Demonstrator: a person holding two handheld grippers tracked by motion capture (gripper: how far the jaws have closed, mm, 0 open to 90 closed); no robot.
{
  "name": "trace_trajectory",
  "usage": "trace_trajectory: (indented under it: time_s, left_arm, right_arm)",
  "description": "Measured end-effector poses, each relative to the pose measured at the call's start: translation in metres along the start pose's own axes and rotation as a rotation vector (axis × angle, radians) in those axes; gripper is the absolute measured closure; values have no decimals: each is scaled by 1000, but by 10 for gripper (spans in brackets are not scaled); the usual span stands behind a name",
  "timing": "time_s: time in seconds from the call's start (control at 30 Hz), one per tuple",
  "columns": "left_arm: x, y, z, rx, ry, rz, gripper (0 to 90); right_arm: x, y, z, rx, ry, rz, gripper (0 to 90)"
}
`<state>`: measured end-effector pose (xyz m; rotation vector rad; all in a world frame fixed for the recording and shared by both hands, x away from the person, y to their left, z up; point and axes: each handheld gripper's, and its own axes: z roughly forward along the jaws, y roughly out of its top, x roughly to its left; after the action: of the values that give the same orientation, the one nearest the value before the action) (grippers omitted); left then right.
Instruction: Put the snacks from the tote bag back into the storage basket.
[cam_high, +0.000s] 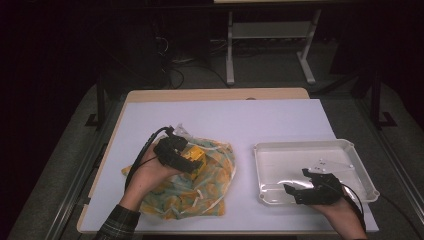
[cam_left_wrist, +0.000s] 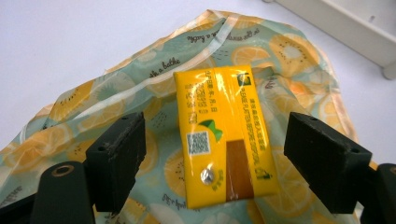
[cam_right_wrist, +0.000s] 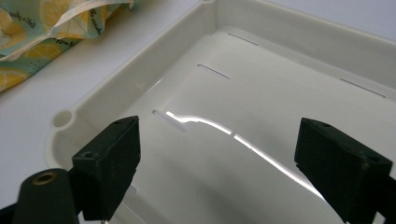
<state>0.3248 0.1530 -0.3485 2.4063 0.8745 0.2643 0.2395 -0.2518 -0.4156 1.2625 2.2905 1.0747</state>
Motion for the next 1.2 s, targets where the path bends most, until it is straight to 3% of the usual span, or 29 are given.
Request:
trace_trajectory:
  time_s: [0.57,0.67,0.9,1.2]
  left_arm:
    - [1,10,27,108,23,5,240]
    - [2,9,29,122,29,18,283]
    - [3,7,31,118,16,-7,346]
    - [0,5,34,146,-4,14,442]
  right_arm:
    - [0,0,0,1,-1,0,143]
    - [0,0,0,1,-1,1,144]
    - [0,0,0,2,-2,-1,143]
    - [0,0,-1,2,-1,-5,144]
